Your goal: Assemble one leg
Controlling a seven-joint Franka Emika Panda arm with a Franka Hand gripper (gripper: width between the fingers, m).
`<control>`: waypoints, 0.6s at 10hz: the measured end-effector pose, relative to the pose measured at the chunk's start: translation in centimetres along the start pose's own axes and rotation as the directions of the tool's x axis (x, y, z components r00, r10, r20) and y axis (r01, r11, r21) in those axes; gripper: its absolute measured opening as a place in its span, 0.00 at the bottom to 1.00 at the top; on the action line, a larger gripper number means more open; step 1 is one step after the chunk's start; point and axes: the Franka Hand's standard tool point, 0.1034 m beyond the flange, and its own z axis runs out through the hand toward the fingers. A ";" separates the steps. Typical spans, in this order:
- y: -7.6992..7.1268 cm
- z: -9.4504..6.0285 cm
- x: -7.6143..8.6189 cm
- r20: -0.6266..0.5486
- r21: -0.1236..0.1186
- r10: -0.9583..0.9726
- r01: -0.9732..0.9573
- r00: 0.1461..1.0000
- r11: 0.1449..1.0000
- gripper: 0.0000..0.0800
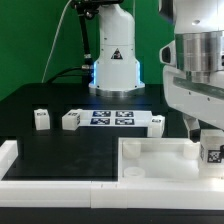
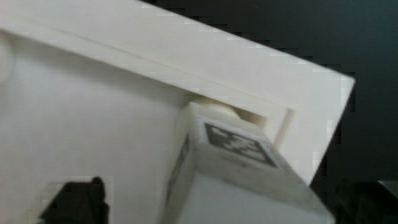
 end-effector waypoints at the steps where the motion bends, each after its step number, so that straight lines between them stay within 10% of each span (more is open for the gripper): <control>1: 0.0 0.2 -0.2 0.002 -0.004 -0.142 0.142 0.990 0.990 0.81; 6: 0.2 0.2 0.4 0.003 -0.012 -0.642 0.642 0.766 0.766 0.81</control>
Offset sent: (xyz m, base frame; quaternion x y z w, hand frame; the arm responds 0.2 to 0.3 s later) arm 0.0041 -0.0009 -0.0001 -0.0184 -0.0128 -0.3292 0.9440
